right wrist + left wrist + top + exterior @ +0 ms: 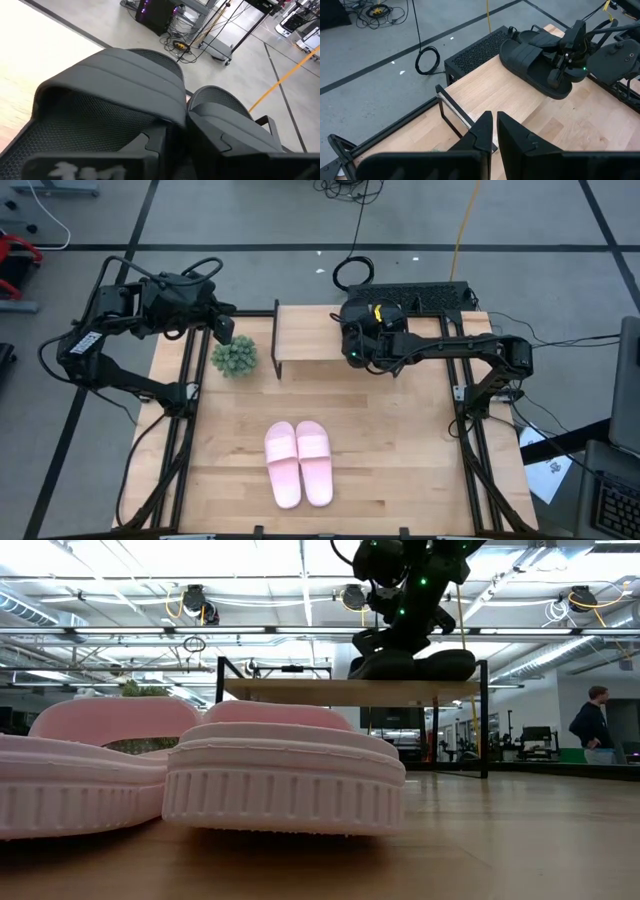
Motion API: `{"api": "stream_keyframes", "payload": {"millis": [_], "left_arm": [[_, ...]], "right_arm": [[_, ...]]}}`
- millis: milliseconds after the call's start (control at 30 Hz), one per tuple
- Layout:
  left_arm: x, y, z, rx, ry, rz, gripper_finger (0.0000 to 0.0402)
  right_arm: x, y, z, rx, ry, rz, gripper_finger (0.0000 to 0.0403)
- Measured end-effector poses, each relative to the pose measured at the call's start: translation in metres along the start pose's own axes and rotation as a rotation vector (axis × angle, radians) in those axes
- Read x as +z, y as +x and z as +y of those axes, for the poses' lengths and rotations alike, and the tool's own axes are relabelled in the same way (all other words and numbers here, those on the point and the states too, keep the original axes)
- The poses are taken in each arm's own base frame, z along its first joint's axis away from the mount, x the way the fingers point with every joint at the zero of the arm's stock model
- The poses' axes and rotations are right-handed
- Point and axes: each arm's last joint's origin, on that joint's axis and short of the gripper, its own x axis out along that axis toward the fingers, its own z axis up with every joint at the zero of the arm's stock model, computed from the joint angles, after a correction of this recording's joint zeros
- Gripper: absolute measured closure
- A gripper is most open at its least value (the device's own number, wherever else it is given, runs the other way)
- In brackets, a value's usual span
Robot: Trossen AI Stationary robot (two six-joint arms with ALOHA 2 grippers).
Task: Pick and place slides into the shelf
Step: Put the black slipper on the shelf
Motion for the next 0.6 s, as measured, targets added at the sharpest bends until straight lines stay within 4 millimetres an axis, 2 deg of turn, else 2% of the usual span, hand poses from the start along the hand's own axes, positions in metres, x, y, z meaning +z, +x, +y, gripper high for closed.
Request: {"api": "stream_keyframes", "payload": {"millis": [300,600], "left_arm": [[0.0,0.0,0.0,0.0,0.007,0.0,0.0376],[0.0,0.0,0.0,0.0,0.012,0.0,0.0376]], "right_arm": [[0.0013,0.0001,0.0012,0.012,-0.003,-0.009,0.0313],[0.0013,0.0001,0.0012,0.012,-0.02,-0.009,0.0313]]}}
